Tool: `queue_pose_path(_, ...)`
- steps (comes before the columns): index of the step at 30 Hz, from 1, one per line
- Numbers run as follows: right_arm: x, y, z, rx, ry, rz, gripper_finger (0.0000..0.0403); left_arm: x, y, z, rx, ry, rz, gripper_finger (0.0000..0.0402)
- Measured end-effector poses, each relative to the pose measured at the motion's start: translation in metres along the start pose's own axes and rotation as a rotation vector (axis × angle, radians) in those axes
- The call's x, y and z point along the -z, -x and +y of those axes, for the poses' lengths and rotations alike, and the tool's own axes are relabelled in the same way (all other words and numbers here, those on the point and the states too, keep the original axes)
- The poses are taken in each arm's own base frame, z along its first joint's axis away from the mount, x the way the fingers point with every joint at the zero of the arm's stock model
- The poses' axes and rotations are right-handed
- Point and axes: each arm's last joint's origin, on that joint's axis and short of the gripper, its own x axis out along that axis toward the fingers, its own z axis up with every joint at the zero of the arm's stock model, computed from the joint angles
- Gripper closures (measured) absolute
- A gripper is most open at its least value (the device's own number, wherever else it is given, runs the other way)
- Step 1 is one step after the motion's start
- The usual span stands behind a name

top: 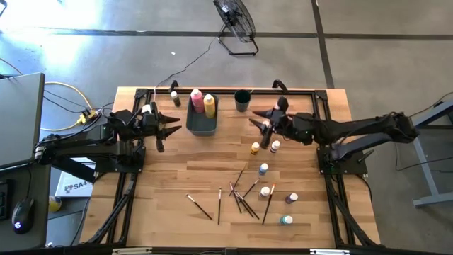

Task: Pick & Place Paint Supplies
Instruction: Put the silver paint brush into the green cup

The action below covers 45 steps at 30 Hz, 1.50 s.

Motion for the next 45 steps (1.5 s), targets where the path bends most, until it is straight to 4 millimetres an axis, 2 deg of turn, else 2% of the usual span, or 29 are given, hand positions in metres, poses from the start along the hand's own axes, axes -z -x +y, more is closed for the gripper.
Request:
queue_pose_path(13, 0.002, 0.013, 0.022, -0.097, -0.03, 0.025, 0.0278, 0.001, 0.0, 0.0, 0.002, 0.023, 0.015, 0.0277)
queue_pose_path(24, 0.004, 0.011, 0.02, -0.092, 0.058, 0.042, 0.0278, 0.001, 0.0, 0.0, 0.001, 0.024, 0.015, 0.0277)
queue_pose_path(45, 0.005, 0.005, 0.009, -0.046, 0.102, 0.048, 0.0278, 0.001, 0.0, 0.0, -0.007, 0.024, 0.015, 0.0277)
